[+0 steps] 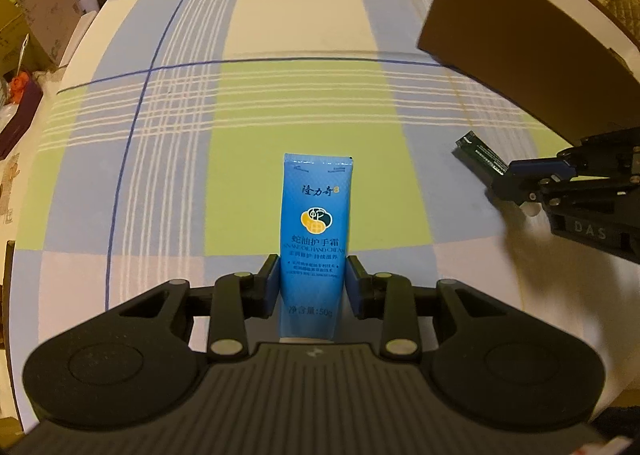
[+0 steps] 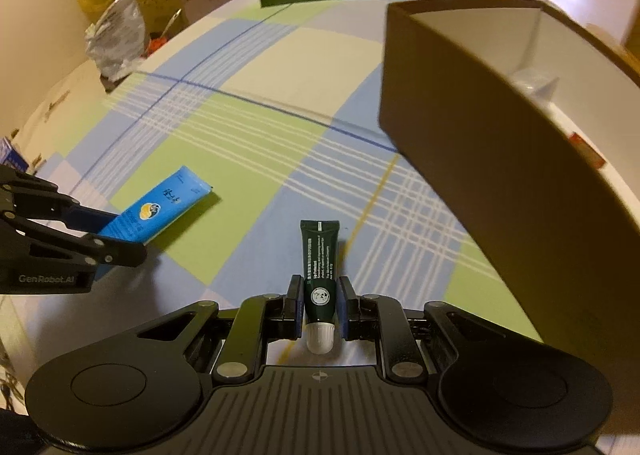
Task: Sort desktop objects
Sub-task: 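Lift both tubes and carry them over the brown box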
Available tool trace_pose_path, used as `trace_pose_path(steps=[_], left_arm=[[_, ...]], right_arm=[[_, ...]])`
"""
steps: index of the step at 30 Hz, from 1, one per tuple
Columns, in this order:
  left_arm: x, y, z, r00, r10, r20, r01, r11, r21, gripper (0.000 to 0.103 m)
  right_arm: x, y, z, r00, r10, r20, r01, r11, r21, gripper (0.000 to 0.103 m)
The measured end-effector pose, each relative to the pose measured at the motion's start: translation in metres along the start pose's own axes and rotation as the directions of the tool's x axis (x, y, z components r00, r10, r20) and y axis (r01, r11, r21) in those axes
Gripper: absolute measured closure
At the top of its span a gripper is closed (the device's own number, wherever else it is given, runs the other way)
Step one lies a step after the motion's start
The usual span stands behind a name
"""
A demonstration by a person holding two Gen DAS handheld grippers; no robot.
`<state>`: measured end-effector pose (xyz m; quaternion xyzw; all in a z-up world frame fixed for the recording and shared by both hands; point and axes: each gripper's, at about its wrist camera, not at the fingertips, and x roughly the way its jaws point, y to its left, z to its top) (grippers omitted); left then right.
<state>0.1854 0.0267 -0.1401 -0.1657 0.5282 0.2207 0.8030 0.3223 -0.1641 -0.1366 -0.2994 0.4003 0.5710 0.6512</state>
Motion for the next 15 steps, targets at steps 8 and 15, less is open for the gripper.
trace_pose_path(steps=[8,15], left_arm=[[-0.028,-0.023,0.010,0.996,-0.048,0.074,0.045,0.998,0.046,0.074],[-0.058,-0.052,0.024,0.980,-0.123,0.157,0.108,0.989,0.101,0.074]], right_arm=[[-0.043,-0.013,-0.008,0.998,-0.034,0.059,0.030,0.998,0.064,0.090],[-0.079,-0.025,-0.016,0.990,-0.072,0.119,0.059,0.992,0.108,0.090]])
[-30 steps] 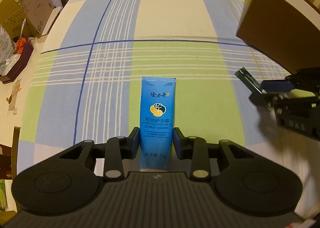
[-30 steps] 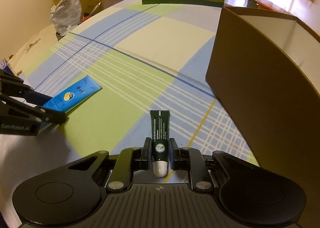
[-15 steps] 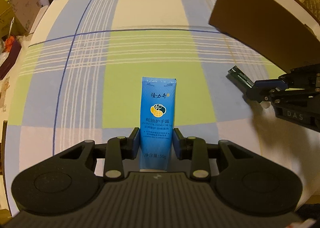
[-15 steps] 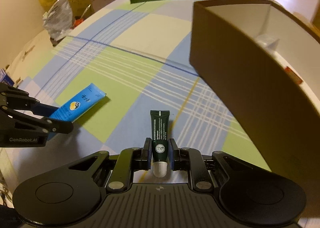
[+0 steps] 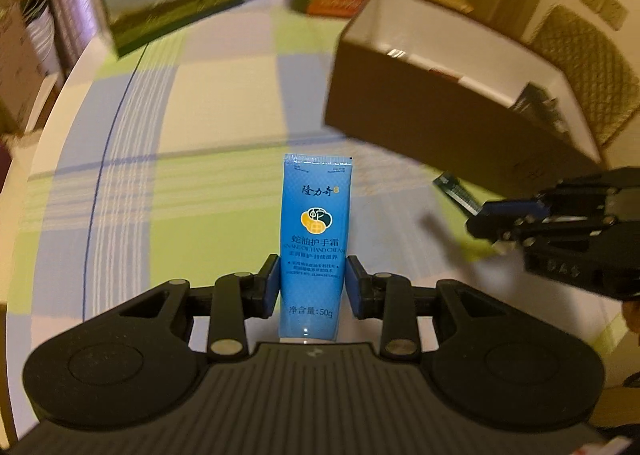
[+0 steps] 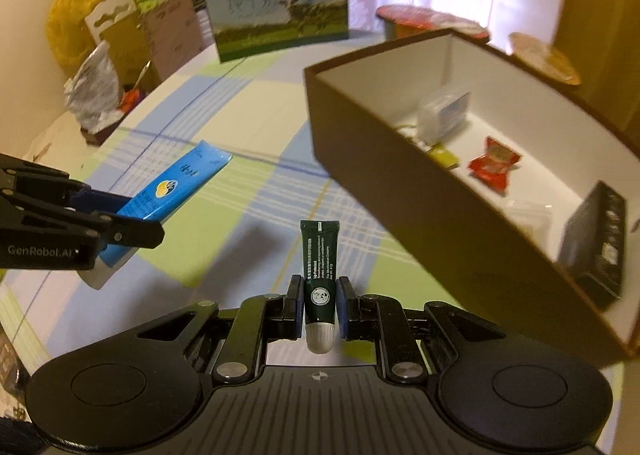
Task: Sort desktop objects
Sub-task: 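Lift both tubes and carry them over the brown box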
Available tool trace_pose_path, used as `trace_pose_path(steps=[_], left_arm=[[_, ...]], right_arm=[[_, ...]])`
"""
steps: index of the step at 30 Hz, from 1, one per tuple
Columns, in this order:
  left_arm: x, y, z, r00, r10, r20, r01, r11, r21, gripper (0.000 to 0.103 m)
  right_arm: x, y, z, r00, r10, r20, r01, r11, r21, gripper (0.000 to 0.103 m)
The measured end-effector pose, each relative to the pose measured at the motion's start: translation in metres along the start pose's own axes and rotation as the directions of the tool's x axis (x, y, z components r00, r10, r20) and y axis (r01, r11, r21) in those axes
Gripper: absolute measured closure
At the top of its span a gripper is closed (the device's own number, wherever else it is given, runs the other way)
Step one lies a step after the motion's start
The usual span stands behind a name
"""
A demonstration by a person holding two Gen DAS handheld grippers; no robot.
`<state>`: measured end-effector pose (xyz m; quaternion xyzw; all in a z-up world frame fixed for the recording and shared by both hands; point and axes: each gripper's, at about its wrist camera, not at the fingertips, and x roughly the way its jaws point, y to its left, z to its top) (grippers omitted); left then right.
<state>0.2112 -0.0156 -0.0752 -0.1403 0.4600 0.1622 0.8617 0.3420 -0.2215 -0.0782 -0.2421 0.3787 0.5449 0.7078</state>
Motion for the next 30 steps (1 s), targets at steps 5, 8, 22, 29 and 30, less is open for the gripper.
trace_pose_path(steps=[5,8,22,29,30], left_arm=[[-0.014,-0.021,0.018,0.997,-0.052,0.058,0.050,0.998,0.037,0.074],[-0.019,-0.035,0.028,0.993,-0.074,0.088,0.068,0.995,0.069,0.074],[-0.025,-0.090,0.073,0.972,-0.170,0.162,0.144,0.976,0.164,0.074],[-0.019,-0.110,0.097,0.964,-0.199,0.178,0.165,0.969,0.186,0.074],[-0.018,-0.112,0.101,0.962,-0.204,0.180,0.170,0.967,0.187,0.074]], right_arm=[[-0.024,-0.011,0.001,0.998,-0.024,0.050,0.022,0.999,0.025,0.090],[-0.037,-0.017,0.002,0.996,-0.041,0.078,0.038,0.999,0.039,0.090],[-0.074,-0.064,0.008,0.982,-0.114,0.148,0.098,0.989,0.107,0.090],[-0.077,-0.093,0.020,0.978,-0.134,0.162,0.112,0.984,0.136,0.090],[-0.077,-0.098,0.024,0.977,-0.135,0.164,0.112,0.983,0.143,0.090]])
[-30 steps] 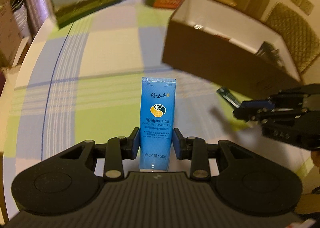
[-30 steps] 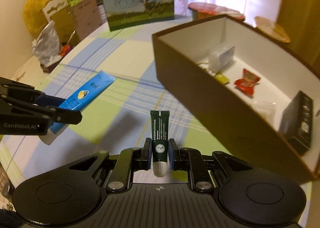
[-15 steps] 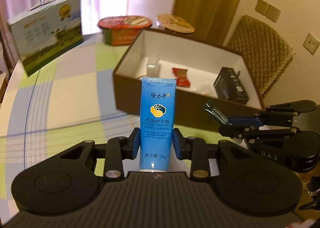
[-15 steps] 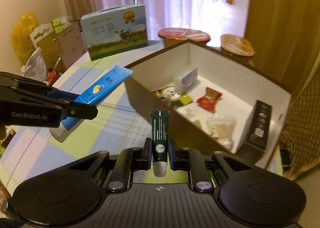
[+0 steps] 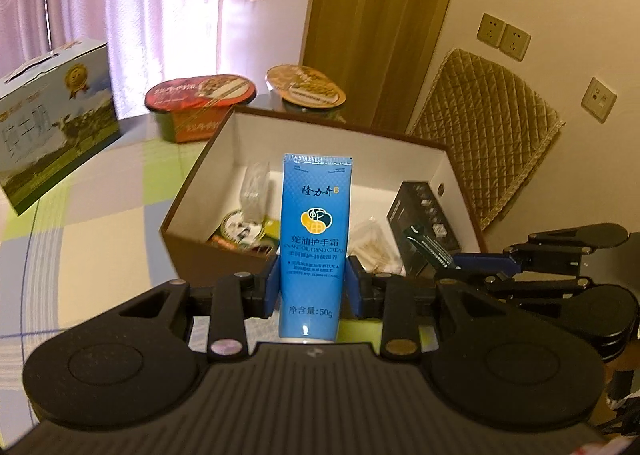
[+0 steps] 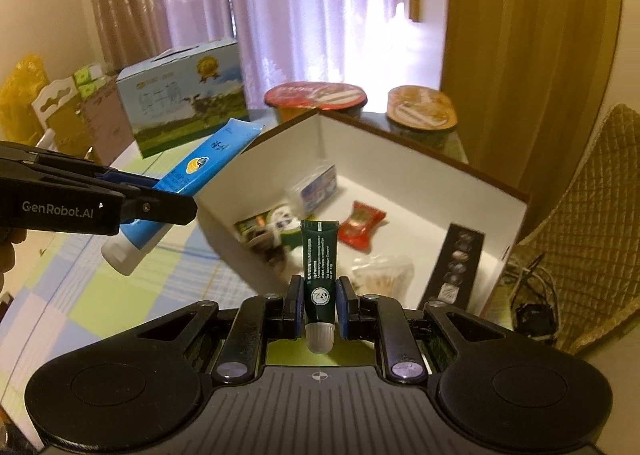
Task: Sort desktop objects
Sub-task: 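Lift both tubes and carry them over the brown box, then lower both tubes into the brown box and open both grippers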
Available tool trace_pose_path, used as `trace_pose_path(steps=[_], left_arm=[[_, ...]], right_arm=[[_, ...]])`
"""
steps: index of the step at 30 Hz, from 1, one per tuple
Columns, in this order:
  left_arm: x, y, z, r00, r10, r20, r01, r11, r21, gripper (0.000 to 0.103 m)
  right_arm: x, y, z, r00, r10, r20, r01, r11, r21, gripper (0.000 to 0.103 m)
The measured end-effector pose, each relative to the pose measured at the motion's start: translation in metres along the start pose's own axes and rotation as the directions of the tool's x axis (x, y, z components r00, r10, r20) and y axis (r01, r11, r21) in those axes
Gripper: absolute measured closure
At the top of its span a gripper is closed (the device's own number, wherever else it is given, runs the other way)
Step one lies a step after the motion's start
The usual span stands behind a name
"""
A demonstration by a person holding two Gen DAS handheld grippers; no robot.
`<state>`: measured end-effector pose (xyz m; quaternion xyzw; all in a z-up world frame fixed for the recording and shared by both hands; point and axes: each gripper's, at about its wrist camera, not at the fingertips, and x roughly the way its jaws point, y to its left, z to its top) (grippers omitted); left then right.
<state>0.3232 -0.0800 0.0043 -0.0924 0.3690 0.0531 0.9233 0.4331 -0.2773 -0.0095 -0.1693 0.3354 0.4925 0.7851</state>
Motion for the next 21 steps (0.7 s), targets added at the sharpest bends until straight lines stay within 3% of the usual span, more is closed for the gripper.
trace_pose_path(steps=[13,21], left_arm=[[0.058,-0.003,0.054,1.000,-0.013,-0.024,0.013,1.000,-0.001,0.074],[0.121,0.002,0.076,0.994,0.020,-0.110,-0.020,1.000,-0.001,0.074]], right_arm=[[0.043,-0.053,0.039,0.999,-0.040,-0.019,0.041,0.998,0.055,0.090],[0.089,-0.077,0.052,0.994,-0.051,-0.093,0.058,0.996,0.068,0.090]])
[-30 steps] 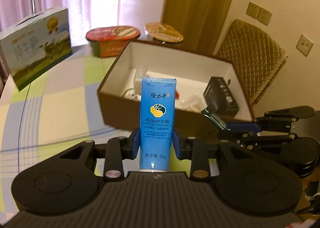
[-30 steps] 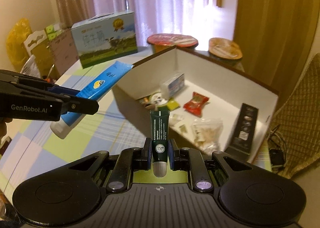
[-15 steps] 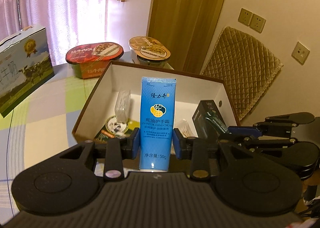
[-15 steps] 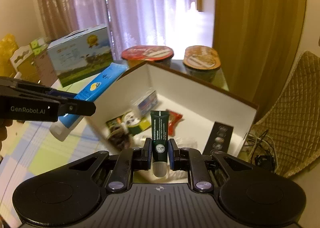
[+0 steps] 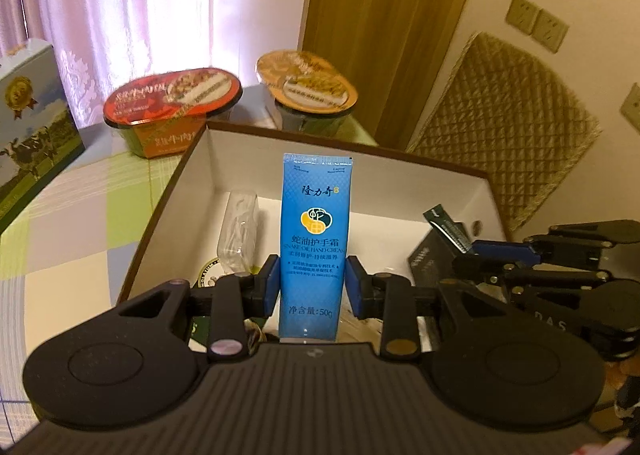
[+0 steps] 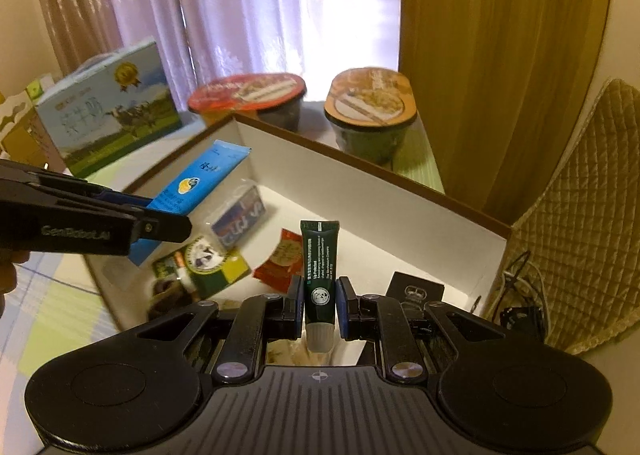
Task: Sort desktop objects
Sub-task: 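Lower both tubes into the brown box and open both grippers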
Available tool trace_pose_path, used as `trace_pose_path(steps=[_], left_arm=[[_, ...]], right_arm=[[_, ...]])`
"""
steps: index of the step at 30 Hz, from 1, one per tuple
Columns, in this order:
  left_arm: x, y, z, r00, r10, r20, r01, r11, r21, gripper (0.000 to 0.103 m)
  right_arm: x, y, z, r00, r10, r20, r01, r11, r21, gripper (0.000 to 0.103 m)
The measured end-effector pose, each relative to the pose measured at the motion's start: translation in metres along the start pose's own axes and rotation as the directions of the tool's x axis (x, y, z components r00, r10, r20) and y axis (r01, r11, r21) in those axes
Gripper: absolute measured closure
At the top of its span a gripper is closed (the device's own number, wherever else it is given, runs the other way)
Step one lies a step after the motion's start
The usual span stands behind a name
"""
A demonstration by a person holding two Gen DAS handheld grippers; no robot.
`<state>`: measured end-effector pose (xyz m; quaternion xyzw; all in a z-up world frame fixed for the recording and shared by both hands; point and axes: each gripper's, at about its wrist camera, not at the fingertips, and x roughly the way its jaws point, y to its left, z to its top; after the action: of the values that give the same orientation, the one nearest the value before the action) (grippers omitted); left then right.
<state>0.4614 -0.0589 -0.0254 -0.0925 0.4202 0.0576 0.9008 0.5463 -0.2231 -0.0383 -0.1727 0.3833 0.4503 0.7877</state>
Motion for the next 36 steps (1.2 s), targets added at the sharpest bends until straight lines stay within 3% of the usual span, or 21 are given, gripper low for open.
trace_pose_path(steps=[7,18,25,29,36], left_arm=[[0.058,0.011,0.017,0.995,-0.010,-0.098,0.003,0.997,-0.073,0.074],[0.125,0.020,0.028,0.979,0.036,-0.200,-0.059,0.992,-0.109,0.074],[0.142,0.020,0.031,0.973,0.042,-0.225,-0.063,0.994,-0.089,0.074],[0.139,0.020,0.034,0.980,0.051,-0.194,-0.065,0.996,-0.066,0.073],[0.130,0.027,0.036,0.983,0.055,-0.176,-0.067,0.996,-0.066,0.065]], right_arm=[[0.033,-0.012,0.010,0.998,-0.002,-0.062,0.002,1.000,-0.003,0.090],[0.069,-0.024,0.024,0.993,-0.011,-0.114,0.009,1.000,-0.019,0.090],[0.080,-0.026,0.027,0.992,-0.008,-0.129,0.004,1.000,-0.030,0.090],[0.084,-0.026,0.028,0.991,-0.007,-0.136,0.003,0.999,-0.033,0.090],[0.089,-0.023,0.031,0.992,-0.042,-0.116,0.036,0.998,-0.051,0.090]])
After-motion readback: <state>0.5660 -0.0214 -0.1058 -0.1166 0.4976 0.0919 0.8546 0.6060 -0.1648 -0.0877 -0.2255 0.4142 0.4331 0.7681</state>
